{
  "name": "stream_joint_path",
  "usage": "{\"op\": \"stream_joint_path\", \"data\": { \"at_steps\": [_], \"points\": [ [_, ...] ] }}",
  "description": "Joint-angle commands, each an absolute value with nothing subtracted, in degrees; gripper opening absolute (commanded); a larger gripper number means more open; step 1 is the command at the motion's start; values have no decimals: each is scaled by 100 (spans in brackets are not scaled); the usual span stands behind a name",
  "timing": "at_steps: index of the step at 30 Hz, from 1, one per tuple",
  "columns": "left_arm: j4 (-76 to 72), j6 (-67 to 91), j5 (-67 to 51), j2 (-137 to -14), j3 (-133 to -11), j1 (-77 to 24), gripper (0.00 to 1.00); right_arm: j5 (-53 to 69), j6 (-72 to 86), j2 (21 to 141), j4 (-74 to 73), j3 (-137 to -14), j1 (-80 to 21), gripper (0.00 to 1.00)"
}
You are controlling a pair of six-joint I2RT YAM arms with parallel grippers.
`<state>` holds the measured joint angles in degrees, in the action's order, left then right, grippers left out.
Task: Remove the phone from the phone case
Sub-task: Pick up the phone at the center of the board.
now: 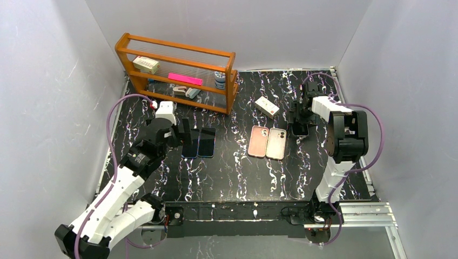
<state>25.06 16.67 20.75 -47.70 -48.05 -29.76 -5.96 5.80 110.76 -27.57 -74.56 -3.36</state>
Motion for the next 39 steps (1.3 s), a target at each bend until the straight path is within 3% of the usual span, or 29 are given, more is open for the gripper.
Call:
{"op": "stream_joint_path", "data": {
  "at_steps": [1,7,14,17,39],
  "points": [
    [2199,1788,2112,-4538,-4719,-2944,98,-946,774,11575,-3058,-7361,-325,83],
    [2077,1850,2261,-4422,-4702,-2943,98,-675,1034,11133,-2601,-7087,-325,43],
    [1515,1891,1513,-4172,-4480,-2944,98,-329,1481,10641,-1993,-6625,-280,11],
    [1435,2119,1218,-4310,-4551,-2944,98,-220,1748,10364,-1635,-6331,-210,1],
    [197,3639,-683,-5751,-4560,-2944,98,1601,2716,7962,260,-4655,-481,1]
  ]
}}
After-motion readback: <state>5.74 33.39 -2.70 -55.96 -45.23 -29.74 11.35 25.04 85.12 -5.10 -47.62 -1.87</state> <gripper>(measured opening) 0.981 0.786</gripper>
